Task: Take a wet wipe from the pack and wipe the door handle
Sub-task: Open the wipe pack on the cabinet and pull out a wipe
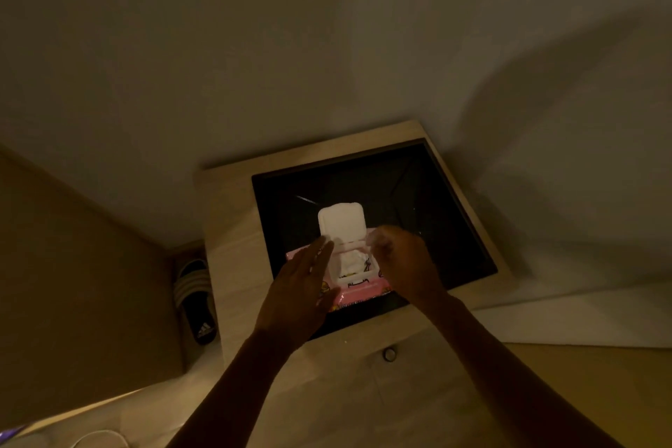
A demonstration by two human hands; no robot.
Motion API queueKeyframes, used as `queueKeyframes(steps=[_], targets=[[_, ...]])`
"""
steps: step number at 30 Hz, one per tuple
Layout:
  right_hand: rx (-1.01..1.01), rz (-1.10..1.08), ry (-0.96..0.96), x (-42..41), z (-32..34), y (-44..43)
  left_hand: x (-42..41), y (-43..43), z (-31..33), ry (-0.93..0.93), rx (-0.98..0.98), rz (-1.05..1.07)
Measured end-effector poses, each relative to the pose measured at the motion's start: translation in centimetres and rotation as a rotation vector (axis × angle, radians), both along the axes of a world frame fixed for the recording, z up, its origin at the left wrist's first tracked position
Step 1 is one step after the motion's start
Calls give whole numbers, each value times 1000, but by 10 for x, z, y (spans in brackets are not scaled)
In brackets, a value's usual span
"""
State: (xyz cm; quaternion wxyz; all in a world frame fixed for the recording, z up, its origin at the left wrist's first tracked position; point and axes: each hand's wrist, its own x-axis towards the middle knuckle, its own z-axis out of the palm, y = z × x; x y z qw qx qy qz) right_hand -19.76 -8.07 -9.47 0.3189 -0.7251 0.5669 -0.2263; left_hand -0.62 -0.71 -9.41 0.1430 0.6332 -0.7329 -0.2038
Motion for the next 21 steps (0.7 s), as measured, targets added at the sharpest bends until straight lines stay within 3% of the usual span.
queueKeyframes(steps=[4, 8, 13, 21], targets=[[25, 69, 30, -5, -6, 5, 1, -5, 2, 67, 99, 50], [68, 37, -117, 1, -1, 6, 5, -5, 4, 165, 159, 103], [233, -71, -308, 5, -9, 10, 6, -17, 15, 456, 209, 296], [96, -16, -131, 16, -10, 13, 9, -30, 16, 517, 243, 287]])
